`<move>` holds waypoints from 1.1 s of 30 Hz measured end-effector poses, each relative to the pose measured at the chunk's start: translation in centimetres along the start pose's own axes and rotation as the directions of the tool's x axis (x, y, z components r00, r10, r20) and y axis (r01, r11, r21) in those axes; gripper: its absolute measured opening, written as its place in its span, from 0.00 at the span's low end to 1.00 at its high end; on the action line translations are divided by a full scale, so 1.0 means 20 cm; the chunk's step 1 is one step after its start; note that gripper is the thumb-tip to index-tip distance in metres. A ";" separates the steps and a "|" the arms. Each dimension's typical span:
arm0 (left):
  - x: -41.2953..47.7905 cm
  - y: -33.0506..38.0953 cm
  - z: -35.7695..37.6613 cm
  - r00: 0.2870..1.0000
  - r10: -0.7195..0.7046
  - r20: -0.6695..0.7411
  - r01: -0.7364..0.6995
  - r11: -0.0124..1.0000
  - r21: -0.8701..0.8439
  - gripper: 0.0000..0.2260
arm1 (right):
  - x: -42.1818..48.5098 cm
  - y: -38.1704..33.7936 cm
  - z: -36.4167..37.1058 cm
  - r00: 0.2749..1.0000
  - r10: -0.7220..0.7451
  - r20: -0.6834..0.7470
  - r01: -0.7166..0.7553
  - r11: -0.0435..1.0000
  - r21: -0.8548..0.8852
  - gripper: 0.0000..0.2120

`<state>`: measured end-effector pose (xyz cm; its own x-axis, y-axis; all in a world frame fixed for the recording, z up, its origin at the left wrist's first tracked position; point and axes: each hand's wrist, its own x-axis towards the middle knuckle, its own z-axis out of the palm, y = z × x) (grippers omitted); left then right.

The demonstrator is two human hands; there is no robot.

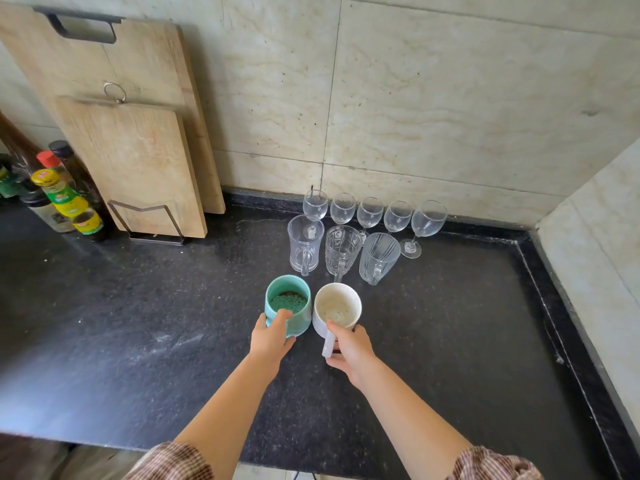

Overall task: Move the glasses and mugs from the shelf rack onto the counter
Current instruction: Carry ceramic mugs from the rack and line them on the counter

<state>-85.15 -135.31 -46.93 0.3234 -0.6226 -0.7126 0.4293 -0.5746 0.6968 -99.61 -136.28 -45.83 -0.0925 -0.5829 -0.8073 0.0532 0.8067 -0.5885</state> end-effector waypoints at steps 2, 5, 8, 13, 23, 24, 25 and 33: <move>0.00 0.00 -0.01 1.000 0.008 0.008 -0.008 0.999 0.039 0.13 | -0.01 -0.01 0.01 1.000 -0.009 -0.001 0.009 1.000 -0.020 0.27; 0.00 0.00 -0.03 1.000 0.023 0.021 -0.025 0.996 0.086 0.13 | -0.02 -0.01 0.01 1.000 -0.011 -0.001 0.011 0.999 -0.049 0.23; -0.01 0.00 -0.03 0.999 0.030 0.031 -0.034 0.990 0.135 0.14 | -0.03 -0.02 -0.01 1.000 -0.029 -0.010 0.028 0.994 -0.101 0.21; -0.02 0.00 -0.04 0.999 0.036 0.029 -0.041 0.976 0.213 0.17 | -0.05 -0.03 -0.03 0.995 -0.076 -0.070 0.062 0.981 -0.183 0.23; -0.17 0.10 -0.34 0.983 0.178 0.039 -0.178 0.902 0.393 0.11 | -0.28 -0.09 0.15 0.746 -0.659 0.092 0.461 0.413 -0.785 0.27; -0.20 0.13 -0.42 0.977 0.211 0.026 -0.203 0.888 0.412 0.11 | -0.31 -0.08 0.20 0.735 -0.661 0.150 0.496 0.374 -0.783 0.27; -0.23 0.14 -0.50 0.971 0.239 0.013 -0.221 0.877 0.426 0.11 | -0.35 -0.06 0.26 0.726 -0.657 0.202 0.523 0.338 -0.782 0.27; -0.64 0.11 -1.36 0.861 0.448 -0.241 -0.217 0.752 0.623 0.10 | -0.72 0.34 0.89 0.611 -0.423 0.669 0.691 -0.128 -0.712 0.27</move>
<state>-65.43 -114.19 -38.59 0.6738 -0.6654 -0.3213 -0.2726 -0.6279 0.7290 -80.30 -124.19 -38.94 0.5864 -0.7624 -0.2737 -0.7782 -0.4364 -0.4517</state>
